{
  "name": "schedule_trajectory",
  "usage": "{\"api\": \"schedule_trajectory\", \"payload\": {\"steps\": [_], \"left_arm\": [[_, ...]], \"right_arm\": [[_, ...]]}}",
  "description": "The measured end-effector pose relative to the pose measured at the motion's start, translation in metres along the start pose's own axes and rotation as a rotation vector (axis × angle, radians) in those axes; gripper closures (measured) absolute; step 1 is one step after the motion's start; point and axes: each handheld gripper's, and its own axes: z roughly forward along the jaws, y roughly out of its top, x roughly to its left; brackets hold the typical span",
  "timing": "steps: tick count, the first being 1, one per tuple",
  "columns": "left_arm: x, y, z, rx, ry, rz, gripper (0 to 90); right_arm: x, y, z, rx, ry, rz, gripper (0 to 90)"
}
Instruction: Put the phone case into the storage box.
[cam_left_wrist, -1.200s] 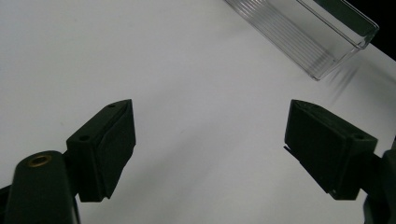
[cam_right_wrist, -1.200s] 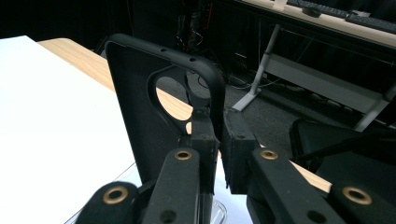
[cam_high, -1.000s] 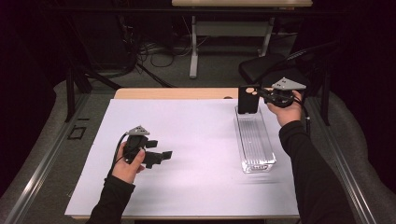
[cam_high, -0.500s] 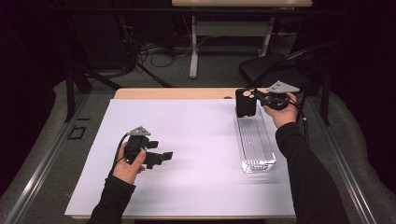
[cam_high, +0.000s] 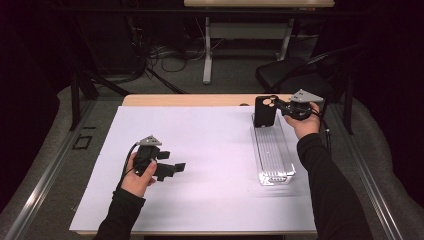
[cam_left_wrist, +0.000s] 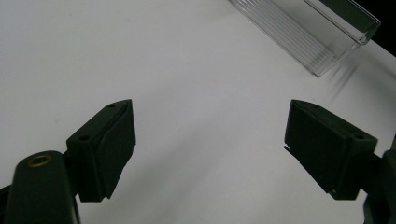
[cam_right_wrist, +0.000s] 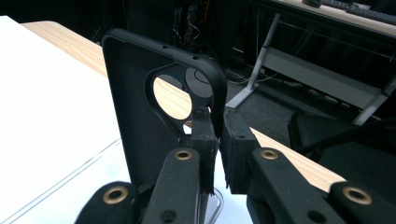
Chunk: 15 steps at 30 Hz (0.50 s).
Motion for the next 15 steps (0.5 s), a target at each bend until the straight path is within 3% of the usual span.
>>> {"api": "schedule_trajectory", "payload": {"steps": [15], "left_arm": [[-0.0006,-0.0007,0.0024,0.008,-0.004,0.002,17.1]], "right_arm": [[-0.0058,-0.0030,-0.0003,0.029,-0.037,0.049,84.1]]}}
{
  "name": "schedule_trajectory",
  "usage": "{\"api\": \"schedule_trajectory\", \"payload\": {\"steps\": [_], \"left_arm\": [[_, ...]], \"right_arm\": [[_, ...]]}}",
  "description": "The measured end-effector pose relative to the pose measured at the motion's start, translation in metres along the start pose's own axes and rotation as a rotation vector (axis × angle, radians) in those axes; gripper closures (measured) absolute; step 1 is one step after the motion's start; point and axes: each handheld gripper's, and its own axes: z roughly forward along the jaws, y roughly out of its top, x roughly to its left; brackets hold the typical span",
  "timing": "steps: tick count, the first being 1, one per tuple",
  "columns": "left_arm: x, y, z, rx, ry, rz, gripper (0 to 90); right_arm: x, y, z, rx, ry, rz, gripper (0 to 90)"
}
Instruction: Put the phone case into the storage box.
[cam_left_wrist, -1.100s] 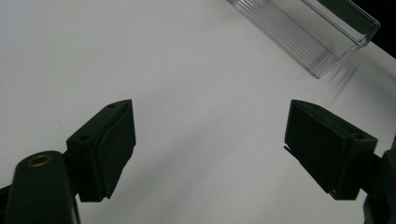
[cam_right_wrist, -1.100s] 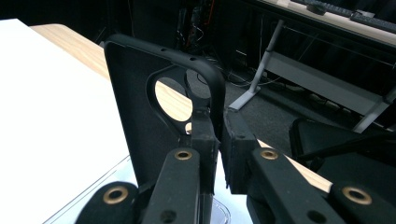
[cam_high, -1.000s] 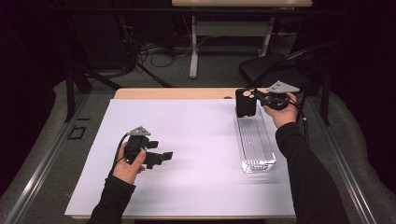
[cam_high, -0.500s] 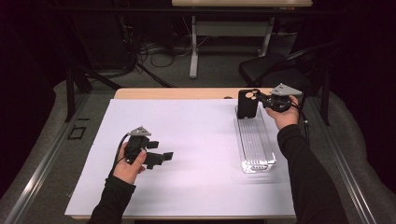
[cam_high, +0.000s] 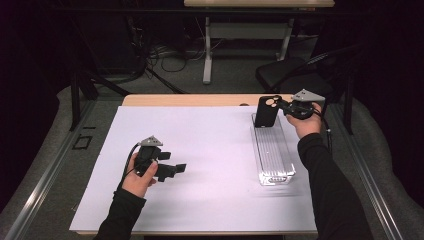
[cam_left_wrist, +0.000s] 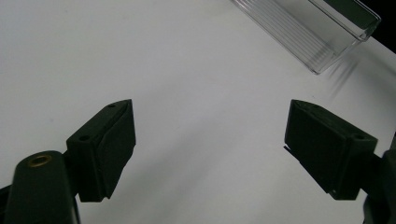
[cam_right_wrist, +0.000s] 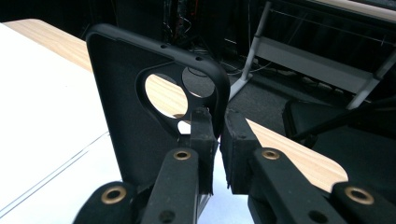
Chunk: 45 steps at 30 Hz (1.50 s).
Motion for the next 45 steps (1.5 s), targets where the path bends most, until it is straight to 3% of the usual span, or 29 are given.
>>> {"api": "schedule_trajectory", "payload": {"steps": [17,25,34,37,40,45], "left_arm": [[0.000,-0.001,0.001,0.006,0.002,0.000,17.1],[0.000,-0.001,0.001,0.006,0.003,0.003,17.1],[0.000,0.000,-0.001,-0.002,0.002,0.007,17.1],[-0.001,0.001,-0.001,-0.006,0.001,0.006,17.1],[-0.001,0.001,-0.001,-0.012,-0.003,0.004,17.1],[0.000,0.002,-0.002,-0.018,-0.005,-0.005,17.1]], "right_arm": [[0.000,-0.002,0.001,0.020,-0.004,0.032,76.7],[-0.001,-0.003,-0.003,0.034,-0.001,0.034,67.9],[0.002,0.001,-0.015,0.081,-0.014,0.055,51.9],[0.004,0.004,-0.021,0.083,-0.014,0.097,45.8],[0.006,0.006,-0.026,0.085,-0.015,0.093,38.1],[0.011,0.012,-0.032,0.142,-0.029,0.093,25.2]]}}
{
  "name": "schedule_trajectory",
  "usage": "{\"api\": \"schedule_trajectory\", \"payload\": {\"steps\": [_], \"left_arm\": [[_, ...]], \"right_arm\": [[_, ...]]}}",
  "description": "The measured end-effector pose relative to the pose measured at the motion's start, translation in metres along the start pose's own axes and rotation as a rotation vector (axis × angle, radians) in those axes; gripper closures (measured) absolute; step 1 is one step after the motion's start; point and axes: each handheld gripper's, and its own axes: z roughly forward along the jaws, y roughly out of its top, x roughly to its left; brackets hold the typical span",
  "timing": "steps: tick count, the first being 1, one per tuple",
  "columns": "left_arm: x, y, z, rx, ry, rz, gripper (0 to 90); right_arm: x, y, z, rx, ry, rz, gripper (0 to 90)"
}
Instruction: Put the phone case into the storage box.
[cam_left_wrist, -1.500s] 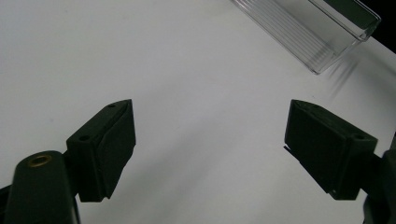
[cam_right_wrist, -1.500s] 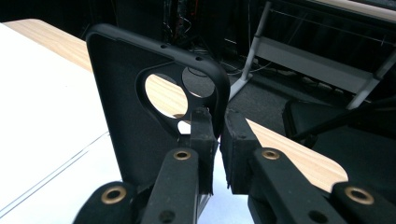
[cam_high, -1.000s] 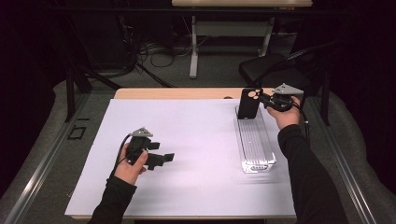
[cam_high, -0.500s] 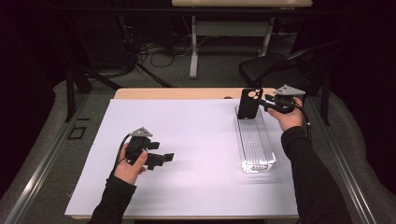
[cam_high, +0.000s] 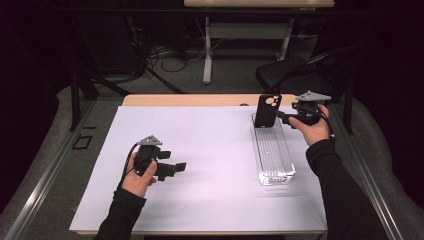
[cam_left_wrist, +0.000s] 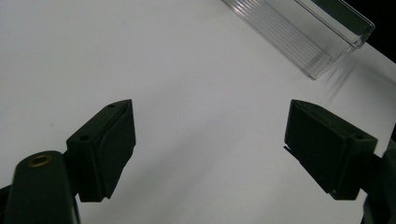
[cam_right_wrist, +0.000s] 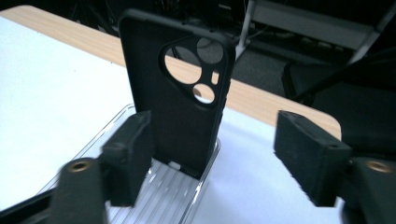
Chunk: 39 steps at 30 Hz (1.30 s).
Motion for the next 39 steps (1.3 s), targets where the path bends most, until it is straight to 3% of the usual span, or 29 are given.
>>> {"api": "schedule_trajectory", "payload": {"steps": [4,9,18,25,39], "left_arm": [[0.000,0.000,0.000,0.000,-0.001,0.003,17.1],[0.001,0.000,0.000,-0.003,-0.003,-0.001,17.1],[0.001,0.000,-0.001,-0.004,-0.004,0.002,16.5],[0.001,0.000,-0.001,-0.002,-0.004,0.003,16.3],[0.000,0.000,0.000,0.006,-0.006,0.010,16.3]], "right_arm": [[0.004,0.001,-0.003,0.026,-0.022,0.008,16.0],[0.010,0.003,-0.007,0.030,-0.020,0.027,14.0],[0.016,0.006,-0.009,0.043,0.008,0.053,3.1],[0.018,0.007,-0.010,0.051,0.000,0.072,1.8],[0.021,0.007,-0.012,0.069,0.010,0.052,0.2]]}}
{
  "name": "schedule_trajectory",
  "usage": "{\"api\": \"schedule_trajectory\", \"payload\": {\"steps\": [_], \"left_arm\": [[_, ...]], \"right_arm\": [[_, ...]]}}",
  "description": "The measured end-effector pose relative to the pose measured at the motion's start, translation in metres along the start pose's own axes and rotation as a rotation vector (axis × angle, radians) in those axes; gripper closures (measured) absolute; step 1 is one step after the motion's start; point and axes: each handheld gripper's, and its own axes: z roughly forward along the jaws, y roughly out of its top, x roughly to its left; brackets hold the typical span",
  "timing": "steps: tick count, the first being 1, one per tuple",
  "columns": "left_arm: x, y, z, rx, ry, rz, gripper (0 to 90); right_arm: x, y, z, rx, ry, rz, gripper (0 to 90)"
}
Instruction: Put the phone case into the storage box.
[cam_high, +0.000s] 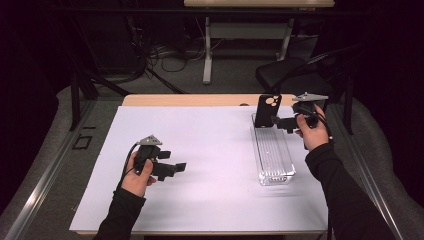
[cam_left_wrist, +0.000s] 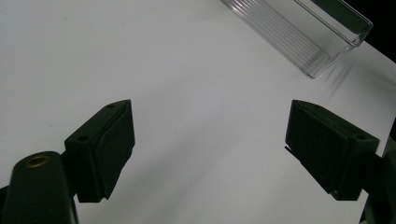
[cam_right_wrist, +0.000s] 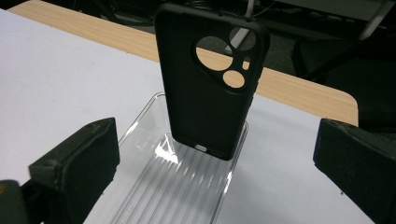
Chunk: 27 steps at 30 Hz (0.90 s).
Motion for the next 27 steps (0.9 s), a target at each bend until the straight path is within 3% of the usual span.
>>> {"api": "schedule_trajectory", "payload": {"steps": [7,10,14,27], "left_arm": [[0.000,0.000,-0.001,-0.003,0.003,0.003,16.4],[-0.001,0.000,-0.002,-0.005,0.002,0.005,16.3],[-0.001,0.001,-0.003,-0.005,0.003,0.006,16.3],[-0.003,0.001,-0.003,-0.005,0.001,0.016,16.4]], "right_arm": [[0.006,0.000,-0.006,0.009,-0.008,0.002,0.2],[0.013,0.000,-0.014,0.004,-0.022,0.017,0.2],[0.026,-0.003,-0.024,0.002,-0.031,0.002,0.2],[0.064,-0.018,-0.050,-0.031,0.069,0.009,0.2]]}}
